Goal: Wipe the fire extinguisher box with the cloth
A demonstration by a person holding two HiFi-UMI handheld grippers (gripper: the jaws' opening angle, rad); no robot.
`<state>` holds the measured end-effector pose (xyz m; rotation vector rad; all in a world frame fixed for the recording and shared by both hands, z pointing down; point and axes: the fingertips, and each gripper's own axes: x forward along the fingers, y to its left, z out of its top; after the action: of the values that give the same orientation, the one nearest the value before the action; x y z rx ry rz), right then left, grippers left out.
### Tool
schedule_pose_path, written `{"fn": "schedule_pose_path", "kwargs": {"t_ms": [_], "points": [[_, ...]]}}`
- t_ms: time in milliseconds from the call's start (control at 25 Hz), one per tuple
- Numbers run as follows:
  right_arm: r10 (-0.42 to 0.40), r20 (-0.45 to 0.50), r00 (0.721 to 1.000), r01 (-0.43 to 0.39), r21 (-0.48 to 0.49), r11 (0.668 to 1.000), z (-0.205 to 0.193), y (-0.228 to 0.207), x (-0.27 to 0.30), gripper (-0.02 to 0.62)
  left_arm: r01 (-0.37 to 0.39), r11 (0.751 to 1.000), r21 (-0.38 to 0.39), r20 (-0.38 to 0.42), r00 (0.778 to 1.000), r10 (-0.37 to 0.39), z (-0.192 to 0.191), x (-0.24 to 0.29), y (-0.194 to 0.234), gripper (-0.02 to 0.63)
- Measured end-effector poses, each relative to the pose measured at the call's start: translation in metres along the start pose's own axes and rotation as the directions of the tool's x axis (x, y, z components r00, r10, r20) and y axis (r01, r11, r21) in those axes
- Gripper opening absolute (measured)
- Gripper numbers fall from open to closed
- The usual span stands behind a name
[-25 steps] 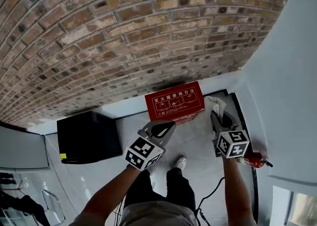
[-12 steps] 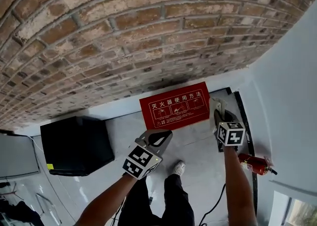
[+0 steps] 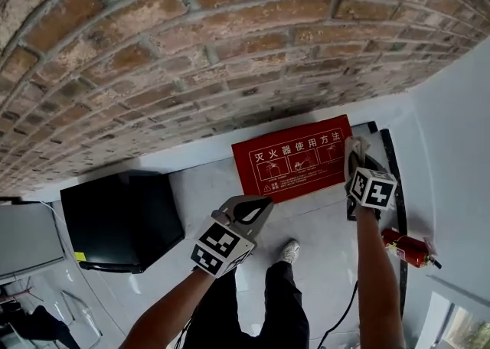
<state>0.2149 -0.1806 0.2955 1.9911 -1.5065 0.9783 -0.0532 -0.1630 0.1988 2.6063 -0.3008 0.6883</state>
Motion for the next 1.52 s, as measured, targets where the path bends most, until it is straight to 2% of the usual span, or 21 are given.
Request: {"fn": "schedule_pose_path", "kwargs": {"t_ms": [200, 400, 600, 760, 880, 1040, 1160, 1240, 1320, 1480, 1520], "points": [[0.014, 0.019, 1.000, -0.014, -0.036, 0.999, 0.034, 0.014, 0.024, 0.097, -0.005, 1.000, -0.013, 0.028, 1.000, 0.005, -0.003, -0.009, 0.019, 0.000], [0.112, 0.000, 0.994, -0.110, -0.163, 0.980, 0.046, 0.056, 0.043, 0.095, -0.012, 0.999, -0.032, 0.032, 0.999, 0.013, -0.013, -0.022, 0.035, 0.000], [0.208, -0.038, 0.977, -0.209, -0.337, 0.918, 0.032, 0.096, 0.038, 0.091, -0.007, 0.999, -0.054, 0.025, 1.000, 0.009, -0.026, -0.025, 0.039, 0.000], [0.313, -0.116, 0.943, -0.331, -0.435, 0.837, 0.012, 0.117, 0.022, 0.089, 0.006, 0.998, -0.060, 0.029, 1.000, -0.004, -0.030, -0.018, 0.032, 0.000], [0.363, -0.173, 0.915, -0.401, -0.462, 0.791, -0.010, 0.126, 0.007, 0.089, 0.018, 0.997, -0.070, 0.033, 0.999, -0.015, -0.032, -0.012, 0.023, 0.002], [0.416, -0.229, 0.880, -0.474, -0.444, 0.760, -0.044, 0.146, -0.016, 0.087, 0.040, 0.995, -0.095, 0.029, 0.999, -0.038, -0.033, -0.006, 0.006, 0.000], [0.474, -0.280, 0.835, -0.550, -0.422, 0.721, -0.071, 0.177, -0.034, 0.088, 0.048, 0.995, -0.092, 0.029, 0.999, -0.045, -0.034, -0.006, -0.001, 0.000], [0.525, -0.319, 0.789, -0.614, -0.394, 0.684, -0.088, 0.199, -0.046, 0.089, 0.044, 0.995, -0.087, 0.023, 0.999, -0.042, -0.036, -0.009, 0.000, 0.000], [0.589, -0.354, 0.726, -0.687, -0.328, 0.649, -0.100, 0.220, -0.055, 0.089, 0.028, 0.995, -0.092, 0.024, 0.999, -0.026, -0.038, -0.015, 0.007, 0.000], [0.722, -0.389, 0.572, -0.814, -0.163, 0.557, -0.106, 0.251, -0.073, 0.089, -0.024, 0.992, -0.120, 0.023, 0.999, 0.027, -0.044, -0.029, 0.027, 0.000], [0.745, -0.375, 0.552, -0.828, -0.143, 0.542, -0.101, 0.256, -0.078, 0.089, -0.035, 0.991, -0.126, 0.020, 0.999, 0.038, -0.046, -0.032, 0.031, 0.000]]}}
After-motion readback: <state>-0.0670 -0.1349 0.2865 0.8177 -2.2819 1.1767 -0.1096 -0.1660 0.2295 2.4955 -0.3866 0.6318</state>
